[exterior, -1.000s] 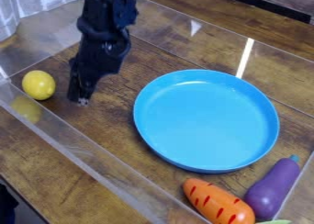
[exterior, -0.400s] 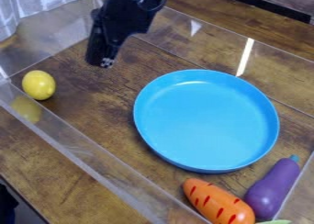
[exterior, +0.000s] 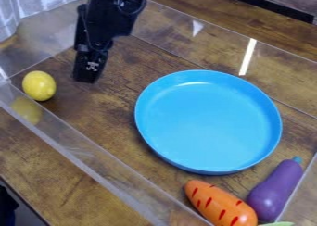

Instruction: Put the lemon on the blue tray

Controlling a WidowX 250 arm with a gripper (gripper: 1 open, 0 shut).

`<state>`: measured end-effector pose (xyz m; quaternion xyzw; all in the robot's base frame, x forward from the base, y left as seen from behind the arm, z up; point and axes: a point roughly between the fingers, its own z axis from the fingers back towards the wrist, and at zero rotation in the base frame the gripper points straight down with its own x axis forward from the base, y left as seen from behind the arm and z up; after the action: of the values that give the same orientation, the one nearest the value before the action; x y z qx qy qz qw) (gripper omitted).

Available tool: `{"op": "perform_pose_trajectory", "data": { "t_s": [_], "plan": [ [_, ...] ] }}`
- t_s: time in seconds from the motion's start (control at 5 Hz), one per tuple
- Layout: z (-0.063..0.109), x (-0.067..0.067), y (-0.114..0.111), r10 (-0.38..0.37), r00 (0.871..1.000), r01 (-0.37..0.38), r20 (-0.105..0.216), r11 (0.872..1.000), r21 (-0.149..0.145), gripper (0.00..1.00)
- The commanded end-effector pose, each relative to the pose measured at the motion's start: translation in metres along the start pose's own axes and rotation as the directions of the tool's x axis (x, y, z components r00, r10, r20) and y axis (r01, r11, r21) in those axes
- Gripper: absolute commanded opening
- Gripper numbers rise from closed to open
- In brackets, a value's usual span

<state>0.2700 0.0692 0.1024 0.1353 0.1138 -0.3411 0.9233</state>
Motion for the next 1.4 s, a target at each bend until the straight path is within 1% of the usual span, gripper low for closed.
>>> {"op": "perform_pose_trajectory", "data": {
  "t_s": [0.0, 0.2, 0.4, 0.6, 0.8, 1.0, 1.2],
  "plan": [
    [-0.011, -0.007, 0.012, 0.093, 0.996, -0.093, 0.013, 0.996, -0.01, 1.0],
    [-0.029, -0.015, 0.025, 0.102, 0.995, -0.102, 0.018, 0.995, -0.014, 1.0],
    [-0.05, -0.029, 0.04, 0.135, 0.99, -0.135, 0.036, 0.991, -0.018, 1.0],
    [-0.071, -0.039, 0.042, 0.11, 0.992, -0.109, 0.066, 0.994, -0.008, 1.0],
    [-0.087, -0.041, 0.043, 0.064, 0.994, -0.065, 0.085, 0.998, 0.009, 1.0],
    [-0.103, -0.041, 0.044, 0.007, 0.994, -0.011, 0.107, 0.999, 0.031, 1.0],
    [-0.11, -0.048, 0.041, 0.027, 0.993, -0.03, 0.112, 0.999, 0.025, 1.0]
  ]
}}
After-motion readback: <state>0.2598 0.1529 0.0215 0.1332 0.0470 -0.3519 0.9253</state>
